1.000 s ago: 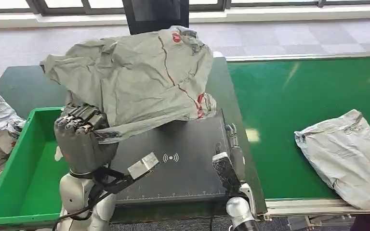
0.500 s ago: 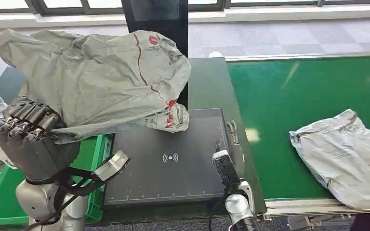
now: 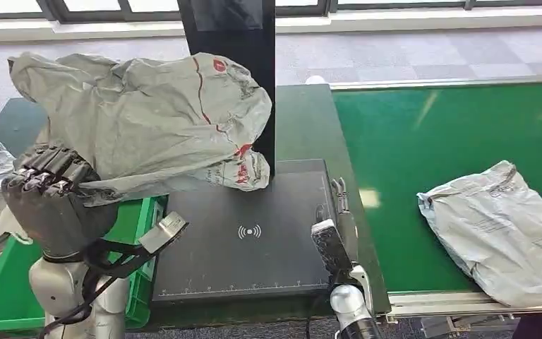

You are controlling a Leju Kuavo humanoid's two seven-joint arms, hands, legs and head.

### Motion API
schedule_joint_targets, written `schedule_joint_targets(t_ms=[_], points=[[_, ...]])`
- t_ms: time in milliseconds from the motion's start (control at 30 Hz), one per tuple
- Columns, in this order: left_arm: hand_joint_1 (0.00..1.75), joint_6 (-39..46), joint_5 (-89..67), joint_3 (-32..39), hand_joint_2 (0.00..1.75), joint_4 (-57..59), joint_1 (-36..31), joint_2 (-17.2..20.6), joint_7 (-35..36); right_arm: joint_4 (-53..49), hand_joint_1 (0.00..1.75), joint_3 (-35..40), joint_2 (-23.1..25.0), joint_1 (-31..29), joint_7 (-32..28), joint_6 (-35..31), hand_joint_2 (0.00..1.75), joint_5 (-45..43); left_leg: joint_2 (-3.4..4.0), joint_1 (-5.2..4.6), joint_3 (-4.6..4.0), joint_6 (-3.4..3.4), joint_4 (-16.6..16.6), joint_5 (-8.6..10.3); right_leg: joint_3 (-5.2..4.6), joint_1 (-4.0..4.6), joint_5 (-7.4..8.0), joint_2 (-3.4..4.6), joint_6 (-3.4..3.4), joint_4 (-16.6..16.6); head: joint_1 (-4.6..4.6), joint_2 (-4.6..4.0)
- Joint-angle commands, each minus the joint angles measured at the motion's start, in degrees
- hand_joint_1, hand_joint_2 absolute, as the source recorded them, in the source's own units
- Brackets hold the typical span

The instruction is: Moved the parcel from conveyor to table for the left to box.

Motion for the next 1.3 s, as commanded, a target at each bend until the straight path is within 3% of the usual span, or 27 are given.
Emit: schedule_joint_targets(t_ms=[33, 67, 200, 333, 367, 467, 1067, 1167, 1300], points=[[1.75, -0.1, -4.3, 11.1, 1.75, 24.6, -5.7, -1.1, 12.4, -3.2, 0.00, -2.7, -0.7, 1.6, 1.0, 1.1, 0.00, -0.3, -0.13, -0.02, 0.25, 0.03, -0.2, 0.07, 0.31, 0.02, -0.02, -0.32, -0.07, -0.1, 0.00, 0.00], [1.75, -0.1, -4.3, 11.2, 1.75, 27.3, -6.4, -0.1, 16.1, -3.7, 0.00, -3.0, -0.6, 1.8, 1.1, 1.5, 0.00, -0.3, -0.22, -0.02, 0.23, 0.03, -0.2, 0.11, 0.33, 0.02, -0.01, -0.40, -0.07, -0.2, -0.02, 0.00], [1.75, -0.1, -3.6, 14.6, 1.75, 32.4, -7.0, 0.7, 18.8, -4.7, 0.00, -3.4, -0.5, 2.3, 1.6, 2.0, 0.00, 0.0, -0.09, -0.03, 0.24, 0.01, -0.2, 0.08, 0.27, 0.01, 0.00, -0.24, -0.07, -0.1, -0.02, 0.00], [1.75, -0.1, -2.3, 20.5, 1.75, 34.7, -6.8, 0.0, 17.7, -5.9, 0.00, -3.9, -0.4, 3.1, 2.0, 2.3, 0.00, 0.3, 0.01, -0.05, 0.24, 0.00, -0.2, 0.05, 0.24, -0.01, 0.01, -0.14, -0.10, -0.1, -0.02, 0.00], [1.75, -0.1, -2.2, 25.1, 1.75, 35.0, -7.2, -1.8, 13.8, -6.3, 0.00, -4.0, -0.3, 3.3, 2.4, 2.5, 0.00, 0.6, 0.03, -0.02, 0.31, 0.01, -0.2, 0.02, 0.32, 0.03, 0.00, -0.15, -0.12, -0.1, -0.02, 0.00], [1.75, -0.1, -2.6, 27.1, 1.75, 35.9, -7.2, -2.2, 15.7, -6.8, 0.00, -4.3, 0.0, 3.3, 2.6, 2.7, 0.00, 1.0, 0.11, 0.00, 0.20, -0.01, -0.1, -0.01, 0.18, 0.03, 0.01, -0.04, -0.10, -0.1, -0.02, 0.00], [1.75, -0.1, 2.0, 31.0, 1.75, 26.4, -3.8, -3.5, 17.6, -5.3, 0.00, -5.9, 1.0, 1.9, 3.6, 4.8, 0.00, 3.4, 0.20, 0.01, 0.15, 0.00, -0.1, -0.05, 0.12, 0.06, 0.00, 0.06, -0.11, 0.0, 0.00, 0.00], [1.75, -0.1, 7.2, 33.8, 1.75, 21.4, -3.0, -3.5, 14.1, -4.9, 0.00, -6.0, 1.2, 1.6, 3.6, 4.8, 0.00, 3.3, 0.28, 0.04, 0.12, -0.01, 0.0, -0.07, 0.09, 0.10, 0.01, 0.15, -0.10, 0.0, 0.00, 0.00], [1.75, -0.1, 18.4, 39.8, 1.75, 15.1, -2.8, -3.5, 4.1, -5.3, 0.00, -6.3, 1.4, 2.4, 3.7, 4.1, 0.00, 3.5, 0.39, 0.07, 0.13, 0.00, 0.0, -0.11, 0.09, 0.13, 0.01, 0.24, -0.11, 0.0, 0.00, 0.00]])
